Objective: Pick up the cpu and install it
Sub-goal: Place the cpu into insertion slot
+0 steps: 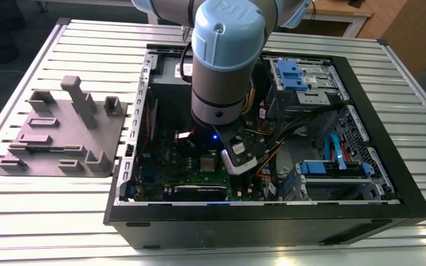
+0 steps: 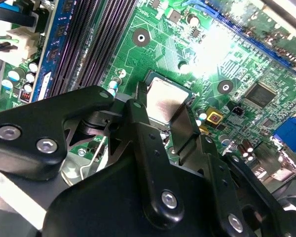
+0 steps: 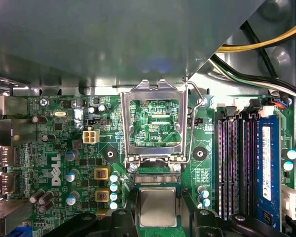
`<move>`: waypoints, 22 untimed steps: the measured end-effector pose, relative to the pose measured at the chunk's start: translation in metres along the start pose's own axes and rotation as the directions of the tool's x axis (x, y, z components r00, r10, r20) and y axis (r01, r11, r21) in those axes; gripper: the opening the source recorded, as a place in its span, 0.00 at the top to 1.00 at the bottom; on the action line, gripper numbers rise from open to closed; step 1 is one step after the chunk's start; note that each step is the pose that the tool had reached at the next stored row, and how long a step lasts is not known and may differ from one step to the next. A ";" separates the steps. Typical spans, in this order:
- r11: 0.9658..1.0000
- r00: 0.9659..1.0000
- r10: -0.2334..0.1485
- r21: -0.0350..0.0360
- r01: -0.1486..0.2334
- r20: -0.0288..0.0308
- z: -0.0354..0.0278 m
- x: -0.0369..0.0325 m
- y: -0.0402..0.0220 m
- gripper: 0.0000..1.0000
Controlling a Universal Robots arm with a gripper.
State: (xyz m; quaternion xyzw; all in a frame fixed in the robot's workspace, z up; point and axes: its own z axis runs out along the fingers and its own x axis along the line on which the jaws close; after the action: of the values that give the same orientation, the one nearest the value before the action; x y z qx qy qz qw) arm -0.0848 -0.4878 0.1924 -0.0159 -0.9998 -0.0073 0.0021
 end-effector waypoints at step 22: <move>1.000 1.000 0.000 -0.005 0.000 0.000 -0.0010 0.0004 0.0015 0.61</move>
State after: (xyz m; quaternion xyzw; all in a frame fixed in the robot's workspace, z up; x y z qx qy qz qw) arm -0.0852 -0.4864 0.1934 -0.0160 -0.9998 -0.0097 0.0021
